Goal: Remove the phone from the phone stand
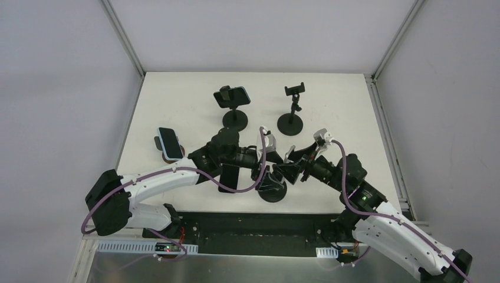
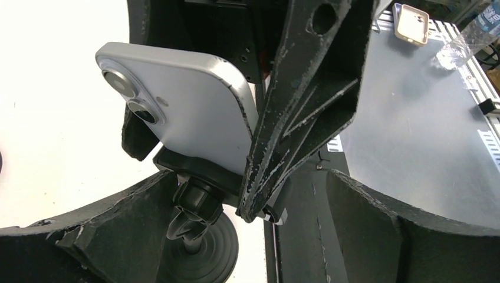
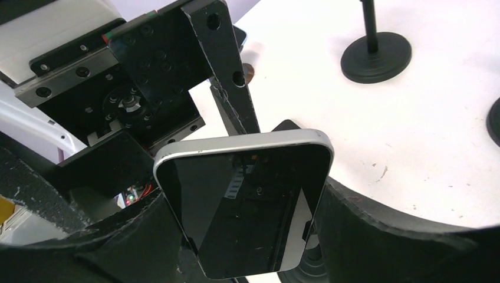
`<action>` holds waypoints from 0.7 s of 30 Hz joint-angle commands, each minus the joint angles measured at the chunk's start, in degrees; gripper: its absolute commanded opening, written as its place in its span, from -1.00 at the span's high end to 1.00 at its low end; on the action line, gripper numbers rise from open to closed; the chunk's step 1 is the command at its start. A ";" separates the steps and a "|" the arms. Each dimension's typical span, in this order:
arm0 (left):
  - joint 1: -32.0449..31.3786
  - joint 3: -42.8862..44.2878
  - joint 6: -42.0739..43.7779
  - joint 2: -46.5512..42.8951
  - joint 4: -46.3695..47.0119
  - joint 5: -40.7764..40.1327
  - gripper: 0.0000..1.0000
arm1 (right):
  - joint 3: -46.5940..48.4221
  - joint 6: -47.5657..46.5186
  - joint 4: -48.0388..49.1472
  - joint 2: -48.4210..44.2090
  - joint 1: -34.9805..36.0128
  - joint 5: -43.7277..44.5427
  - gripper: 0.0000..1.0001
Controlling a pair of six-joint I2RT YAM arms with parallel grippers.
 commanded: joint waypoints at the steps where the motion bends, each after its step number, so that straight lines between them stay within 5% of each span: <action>1: -2.18 3.71 -3.82 1.93 3.48 0.52 -0.98 | -0.26 -0.72 4.18 0.52 0.67 6.53 1.00; 8: -2.34 3.43 -3.58 3.03 3.49 0.20 -0.67 | -0.40 -0.72 4.18 0.25 1.10 7.37 1.00; 13: -2.40 2.84 -2.77 3.44 3.45 2.72 0.00 | -0.70 -0.76 4.29 0.07 1.08 7.42 1.00; 18: -2.33 2.75 -2.88 4.17 3.46 4.45 0.93 | -0.60 -2.63 2.47 -0.34 1.02 7.11 1.00; 21: -2.46 1.49 -2.11 3.14 3.50 2.15 1.00 | 0.41 -4.67 -0.27 -0.61 1.05 7.66 0.95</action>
